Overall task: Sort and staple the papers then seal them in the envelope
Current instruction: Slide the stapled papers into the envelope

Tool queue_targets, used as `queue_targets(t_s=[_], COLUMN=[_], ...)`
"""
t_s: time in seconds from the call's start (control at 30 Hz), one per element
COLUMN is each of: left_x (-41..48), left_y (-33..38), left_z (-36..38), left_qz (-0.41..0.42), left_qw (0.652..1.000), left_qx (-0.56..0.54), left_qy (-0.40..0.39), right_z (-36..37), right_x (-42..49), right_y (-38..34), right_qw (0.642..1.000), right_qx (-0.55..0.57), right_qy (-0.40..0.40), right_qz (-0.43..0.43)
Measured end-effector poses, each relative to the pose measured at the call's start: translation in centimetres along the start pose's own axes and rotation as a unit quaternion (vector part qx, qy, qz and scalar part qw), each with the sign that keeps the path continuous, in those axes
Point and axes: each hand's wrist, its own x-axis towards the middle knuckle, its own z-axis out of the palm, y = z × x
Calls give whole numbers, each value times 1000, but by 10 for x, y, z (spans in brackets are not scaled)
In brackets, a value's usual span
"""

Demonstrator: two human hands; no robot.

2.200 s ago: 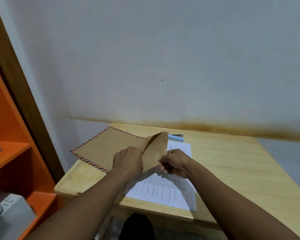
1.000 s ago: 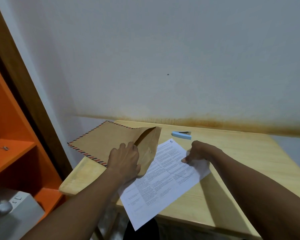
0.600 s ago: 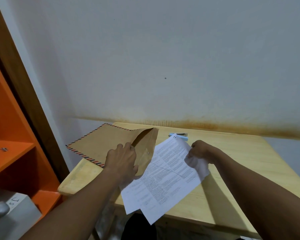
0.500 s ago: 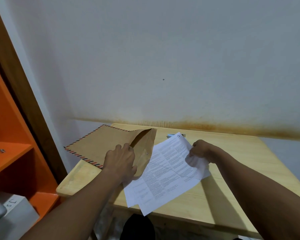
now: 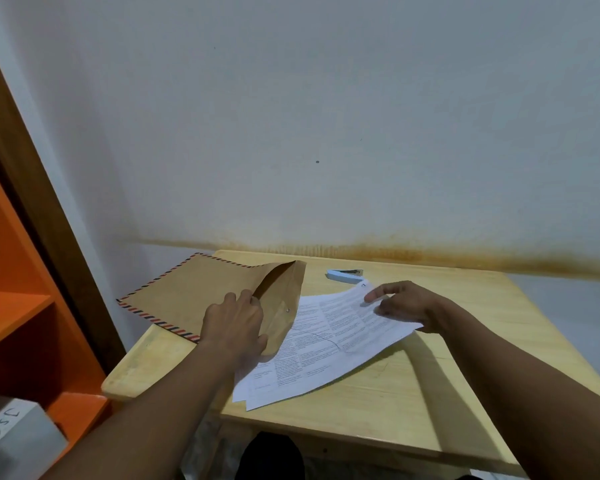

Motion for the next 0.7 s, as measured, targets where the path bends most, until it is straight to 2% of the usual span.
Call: queue_targets(t_s=[0.1, 0.27, 0.47, 0.6, 0.7], left_x=[1, 4, 8, 10, 12], left_y=[2, 4, 7, 9, 10], left_z=[1, 2, -1, -2, -2], left_qz=[1, 1, -6, -6, -3], left_qw=[1000, 1000, 1000, 1000, 1000], left_qx=[-4, -15, -20, -16, -23], left_qy=[1, 17, 18, 12, 7], right_z=[-2, -7, -25, -44, -69], right_x=[3, 1, -18, -35, -51], right_y=[6, -1, -7, -11, -19], right_qw=[997, 996, 987, 1000, 994], right_qx=[57, 36, 74, 17, -51], right_qy=[-35, -55, -124, -16, 68], right_qz=[33, 54, 73, 13, -73])
